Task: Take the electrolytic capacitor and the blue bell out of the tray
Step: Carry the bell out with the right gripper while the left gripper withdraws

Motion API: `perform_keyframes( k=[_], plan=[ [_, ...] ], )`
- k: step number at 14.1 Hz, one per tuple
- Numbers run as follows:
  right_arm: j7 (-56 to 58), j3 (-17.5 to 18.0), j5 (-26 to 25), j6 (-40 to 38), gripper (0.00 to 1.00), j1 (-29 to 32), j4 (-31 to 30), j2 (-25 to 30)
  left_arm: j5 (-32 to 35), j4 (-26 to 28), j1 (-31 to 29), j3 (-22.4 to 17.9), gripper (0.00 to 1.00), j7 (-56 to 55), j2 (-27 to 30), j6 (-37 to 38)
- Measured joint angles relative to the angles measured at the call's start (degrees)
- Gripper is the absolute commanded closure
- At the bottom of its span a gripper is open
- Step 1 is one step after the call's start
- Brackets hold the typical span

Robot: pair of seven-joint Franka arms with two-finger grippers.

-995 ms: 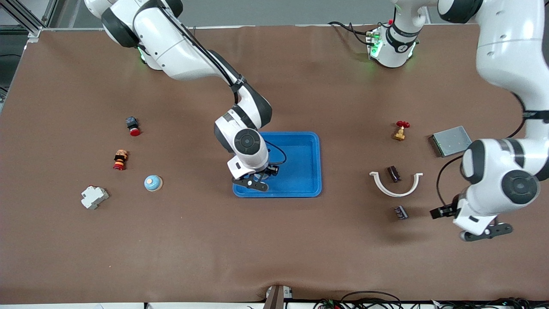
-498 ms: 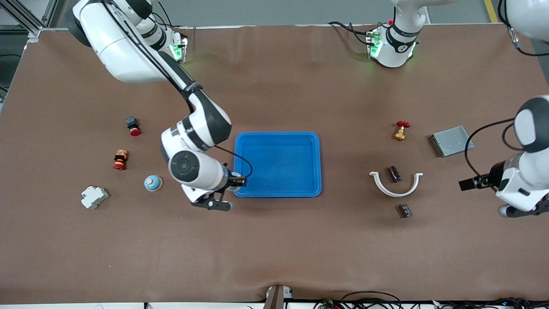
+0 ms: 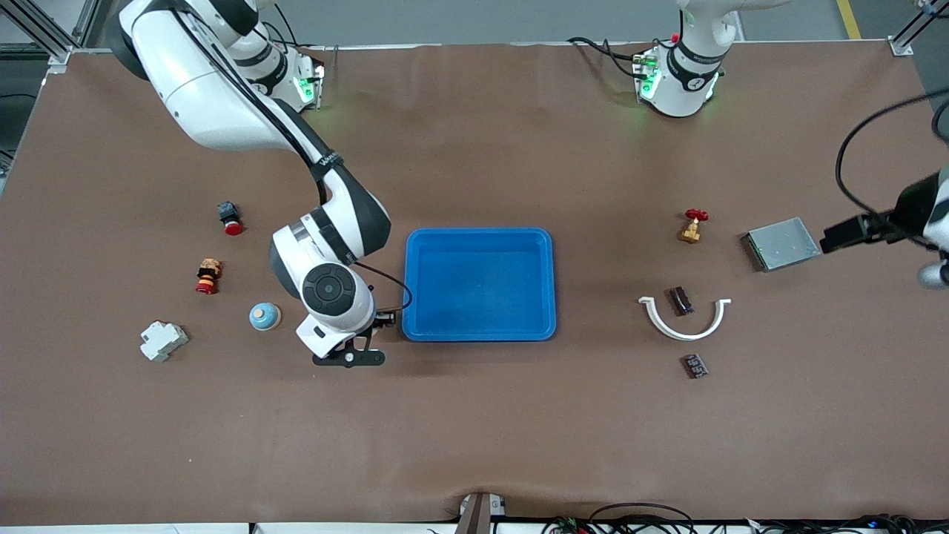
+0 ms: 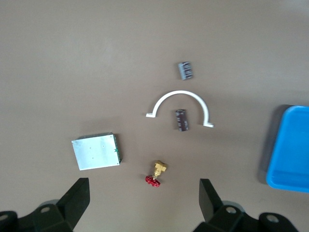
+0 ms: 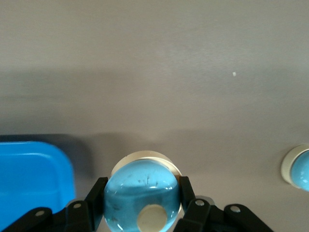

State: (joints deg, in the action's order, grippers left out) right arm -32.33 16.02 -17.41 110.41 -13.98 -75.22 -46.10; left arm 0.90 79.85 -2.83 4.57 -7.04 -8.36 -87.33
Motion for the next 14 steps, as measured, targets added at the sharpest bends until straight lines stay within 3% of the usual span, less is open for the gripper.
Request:
perform_keyframes(
  k=[6, 14],
  plan=[
    [5.3, -0.2, -1.4, 6.0, 1.0, 4.0, -5.4, -0.3, 0.0, 0.3, 0.1, 2.8, 0.0, 0.1, 7.0, 1.3],
    [6.0, -0.2, -7.5, 11.7, 1.0, 5.8, -13.3, 2.0, -0.4, 1.3, -2.6, 1.9, 0.0, 0.7, 7.3, 5.5]
  ],
)
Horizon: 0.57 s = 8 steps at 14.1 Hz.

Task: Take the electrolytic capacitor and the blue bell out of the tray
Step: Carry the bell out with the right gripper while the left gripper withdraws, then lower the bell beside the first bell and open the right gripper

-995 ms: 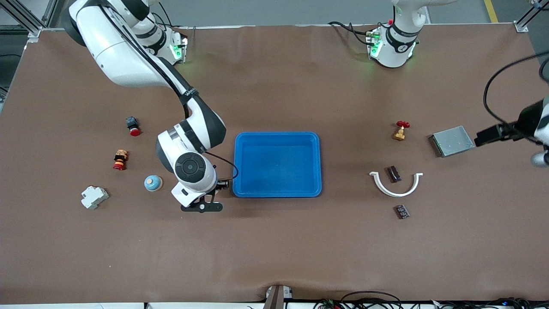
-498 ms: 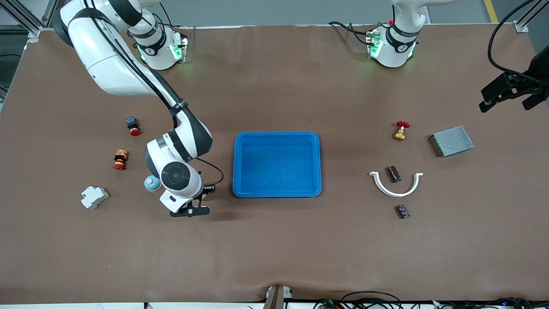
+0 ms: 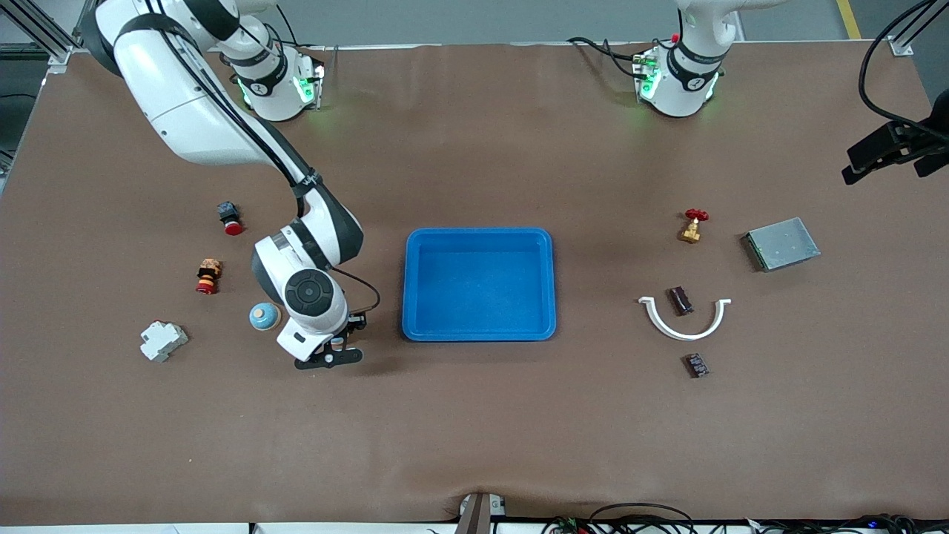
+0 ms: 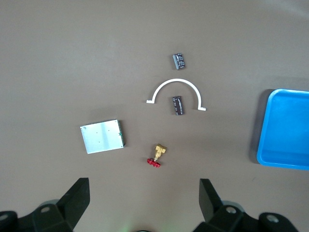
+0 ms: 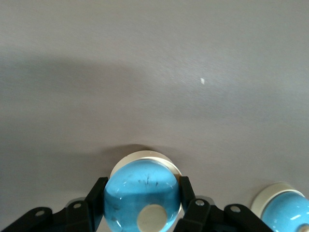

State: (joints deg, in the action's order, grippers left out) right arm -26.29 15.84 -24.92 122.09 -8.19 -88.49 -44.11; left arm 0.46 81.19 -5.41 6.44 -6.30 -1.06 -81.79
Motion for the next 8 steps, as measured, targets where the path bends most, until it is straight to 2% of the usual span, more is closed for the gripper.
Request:
perform_keyframes(
  k=[3, 6, 8],
  plan=[
    [1.6, 0.0, -0.3, 1.1, 1.0, 1.5, -3.0, 2.3, -0.1, 0.5, 1.5, -1.0, 0.0, 0.3, 0.0, -0.2],
    [4.2, 0.0, -0.4, 3.4, 1.0, 3.1, -6.1, 4.0, -1.0, 2.6, 5.3, -7.3, 0.0, 0.5, -0.1, -2.2],
    [6.6, 0.0, -0.6, 5.9, 1.0, 4.9, -8.2, 4.6, -1.4, 3.3, 5.4, -8.1, 0.0, 0.6, -0.1, -2.9]
  ],
)
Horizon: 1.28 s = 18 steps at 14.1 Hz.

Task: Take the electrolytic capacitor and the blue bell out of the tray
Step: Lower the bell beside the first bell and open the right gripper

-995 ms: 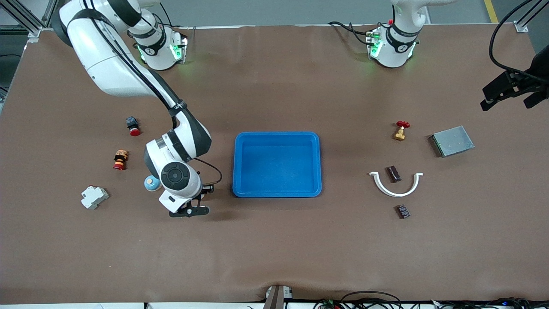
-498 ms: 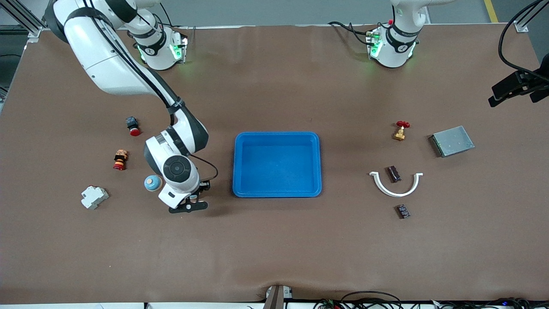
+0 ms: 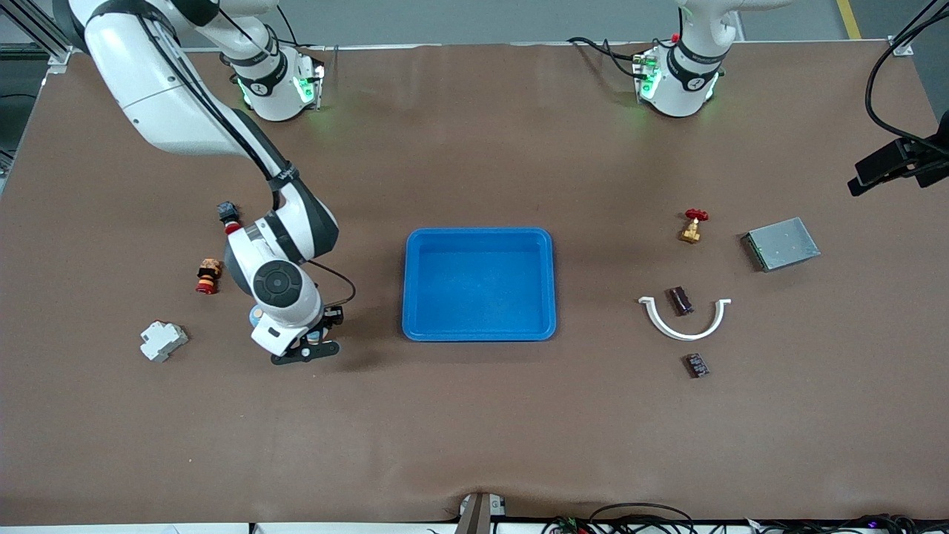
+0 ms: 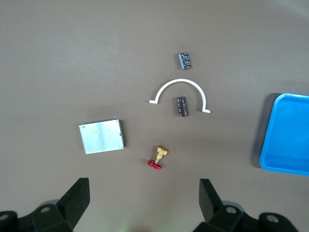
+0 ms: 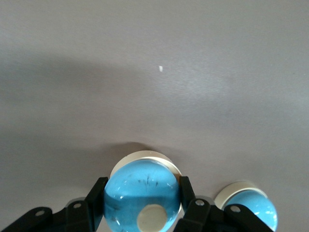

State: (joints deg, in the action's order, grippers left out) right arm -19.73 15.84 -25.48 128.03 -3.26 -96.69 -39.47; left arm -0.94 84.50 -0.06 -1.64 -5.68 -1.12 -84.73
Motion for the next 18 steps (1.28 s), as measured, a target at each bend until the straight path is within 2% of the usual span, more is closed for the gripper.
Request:
perform_keyframes(
  k=[5, 18],
  plan=[
    [2.4, 0.0, -1.0, 4.7, 1.0, 3.0, -4.6, 0.8, 0.0, 1.0, 0.7, 0.0, 0.0, 0.0, -0.2, -1.9],
    [2.2, 0.8, -1.4, 5.5, 1.0, 2.6, -8.3, 2.4, 0.7, 1.5, 0.4, 0.5, 0.0, 7.6, -3.8, -5.8]
  ],
)
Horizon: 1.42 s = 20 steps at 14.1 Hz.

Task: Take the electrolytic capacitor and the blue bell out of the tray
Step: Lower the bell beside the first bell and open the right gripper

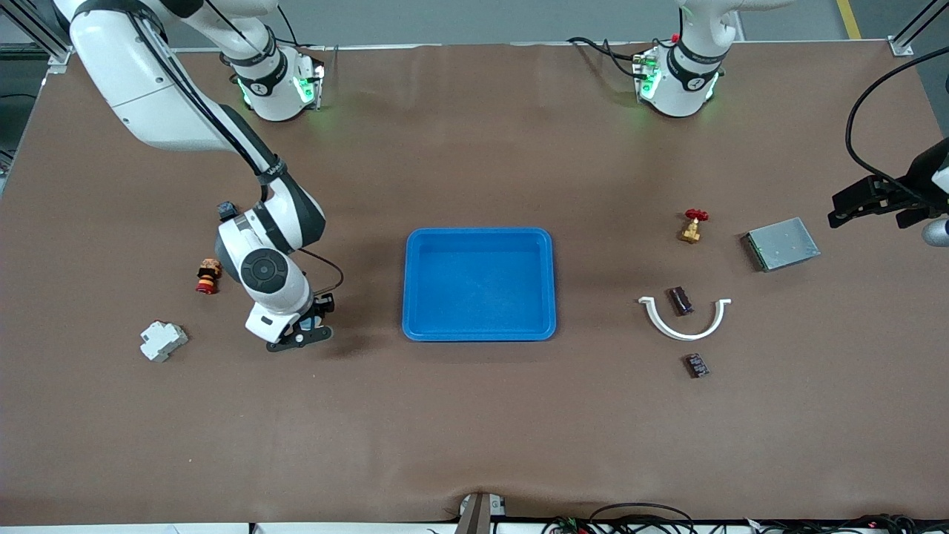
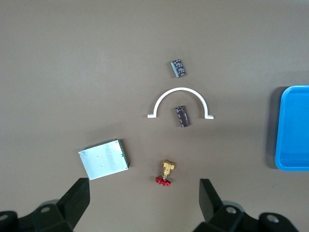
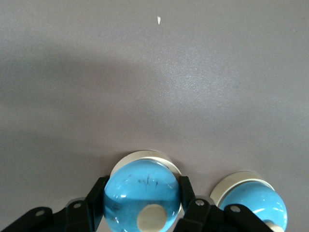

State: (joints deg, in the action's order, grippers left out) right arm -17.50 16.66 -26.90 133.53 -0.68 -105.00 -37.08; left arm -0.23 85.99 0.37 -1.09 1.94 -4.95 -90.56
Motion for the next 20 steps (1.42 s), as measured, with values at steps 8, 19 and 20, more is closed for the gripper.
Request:
perform_keyframes(
  k=[8, 19, 20],
  plan=[
    [-2.2, -0.1, -2.0, 0.0, 0.0, -0.6, -1.6, 0.9, 0.0, 0.1, 0.1, 0.0, 0.0, -2.1, -1.3, -0.2],
    [-2.7, 1.8, -1.0, -8.7, 0.0, 0.2, 2.4, 2.8, 0.0, 0.2, 0.1, 0.0, 0.0, -2.1, -1.4, -0.2],
    [-2.9, 3.0, 0.5, -13.5, 0.0, 0.1, 5.3, 3.6, 0.0, 0.2, 0.1, 0.0, 0.0, -2.1, -1.4, -0.2]
  ],
)
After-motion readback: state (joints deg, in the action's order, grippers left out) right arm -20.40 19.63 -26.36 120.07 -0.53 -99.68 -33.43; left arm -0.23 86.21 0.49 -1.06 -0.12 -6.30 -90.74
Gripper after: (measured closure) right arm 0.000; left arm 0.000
